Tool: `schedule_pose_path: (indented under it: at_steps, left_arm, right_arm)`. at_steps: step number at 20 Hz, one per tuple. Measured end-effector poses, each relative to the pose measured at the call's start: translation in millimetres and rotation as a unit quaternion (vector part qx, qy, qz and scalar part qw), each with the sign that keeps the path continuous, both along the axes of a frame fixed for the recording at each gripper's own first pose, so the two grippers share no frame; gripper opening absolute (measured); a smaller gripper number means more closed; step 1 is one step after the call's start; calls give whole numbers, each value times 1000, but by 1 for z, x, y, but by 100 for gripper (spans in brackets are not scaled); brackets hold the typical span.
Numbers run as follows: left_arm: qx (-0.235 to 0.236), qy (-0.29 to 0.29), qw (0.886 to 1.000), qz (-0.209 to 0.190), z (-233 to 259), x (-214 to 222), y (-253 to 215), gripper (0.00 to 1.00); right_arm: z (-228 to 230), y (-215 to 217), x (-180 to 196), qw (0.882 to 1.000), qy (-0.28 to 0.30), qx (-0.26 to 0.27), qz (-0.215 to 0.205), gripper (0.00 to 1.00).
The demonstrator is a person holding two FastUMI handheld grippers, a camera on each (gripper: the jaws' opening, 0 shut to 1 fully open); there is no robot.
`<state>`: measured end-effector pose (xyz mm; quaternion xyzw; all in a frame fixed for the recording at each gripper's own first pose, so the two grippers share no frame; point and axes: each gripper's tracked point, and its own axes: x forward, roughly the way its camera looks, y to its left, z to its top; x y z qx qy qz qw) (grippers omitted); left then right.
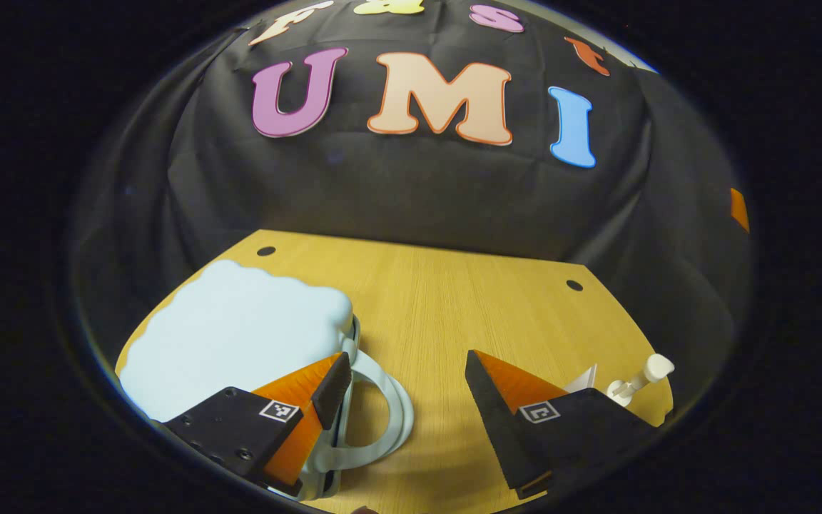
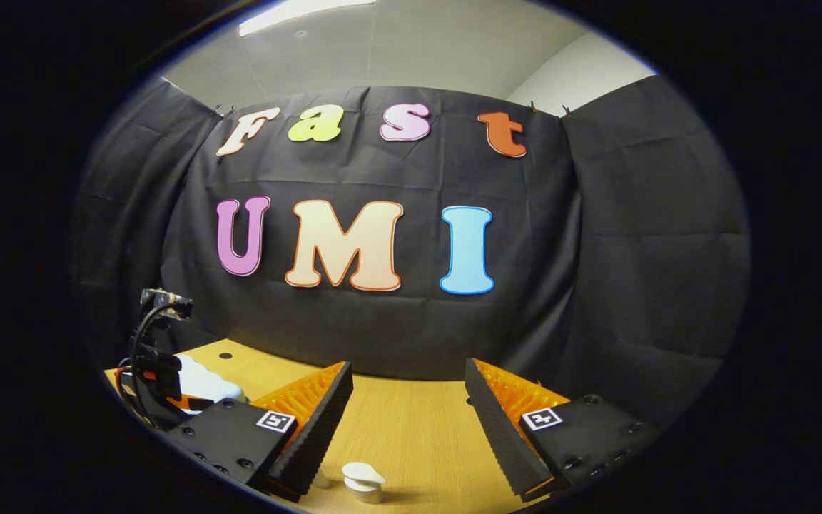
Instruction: First open the suitcase, pack the skin care products into it, and then close the suitcase.
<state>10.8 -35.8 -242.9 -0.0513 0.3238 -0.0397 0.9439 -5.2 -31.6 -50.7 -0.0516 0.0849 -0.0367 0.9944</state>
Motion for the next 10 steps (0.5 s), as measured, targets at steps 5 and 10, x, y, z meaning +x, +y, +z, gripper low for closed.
schedule_pose_path:
  at_steps: [5,10]
  left_arm:
    - [-12,69,998,5,-38,-4,-7,96]
    - [-15,136,991,16,-70,-10,-14,88]
  right_arm:
    - [-8,-1,2,1000,11,-7,-3,99]
    - [-13,2,4,1000,18,-6,-2,99]
